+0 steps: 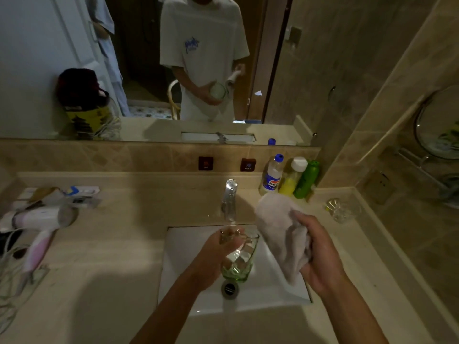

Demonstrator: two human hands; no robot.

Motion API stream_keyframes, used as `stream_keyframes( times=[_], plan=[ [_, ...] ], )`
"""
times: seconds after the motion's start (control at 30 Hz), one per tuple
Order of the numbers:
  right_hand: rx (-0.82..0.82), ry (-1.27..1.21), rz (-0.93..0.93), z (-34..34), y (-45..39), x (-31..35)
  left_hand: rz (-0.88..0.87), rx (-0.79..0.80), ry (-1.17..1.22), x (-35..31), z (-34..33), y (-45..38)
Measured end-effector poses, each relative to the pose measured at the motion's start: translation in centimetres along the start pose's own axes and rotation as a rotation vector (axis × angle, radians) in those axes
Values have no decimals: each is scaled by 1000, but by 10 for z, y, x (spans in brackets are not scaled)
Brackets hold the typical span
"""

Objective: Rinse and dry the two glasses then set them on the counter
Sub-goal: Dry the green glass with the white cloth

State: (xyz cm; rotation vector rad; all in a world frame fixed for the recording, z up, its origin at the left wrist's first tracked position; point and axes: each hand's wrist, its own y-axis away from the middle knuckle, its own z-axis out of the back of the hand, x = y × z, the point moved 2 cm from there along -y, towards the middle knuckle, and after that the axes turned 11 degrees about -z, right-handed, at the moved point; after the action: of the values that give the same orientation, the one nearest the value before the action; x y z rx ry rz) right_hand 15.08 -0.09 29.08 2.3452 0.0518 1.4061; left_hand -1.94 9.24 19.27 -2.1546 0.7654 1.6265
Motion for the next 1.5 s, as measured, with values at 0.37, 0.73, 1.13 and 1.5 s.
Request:
stream_keyframes(
  times=[0.37,0.73,1.13,1.5],
  plan=[
    [529,1027,-145,-24,-10,-2,267,261,3,-24,-9,-1],
    [309,771,-265,-4,-20,-53,477,120,166,-7,-4,7],
    [-9,881,-121,-16,-20,-54,-41,-163,-193,-4,-14,11],
    [-33,790,-17,-27,-7,-48,195,-32,-6,-21,-14,8]
  ],
)
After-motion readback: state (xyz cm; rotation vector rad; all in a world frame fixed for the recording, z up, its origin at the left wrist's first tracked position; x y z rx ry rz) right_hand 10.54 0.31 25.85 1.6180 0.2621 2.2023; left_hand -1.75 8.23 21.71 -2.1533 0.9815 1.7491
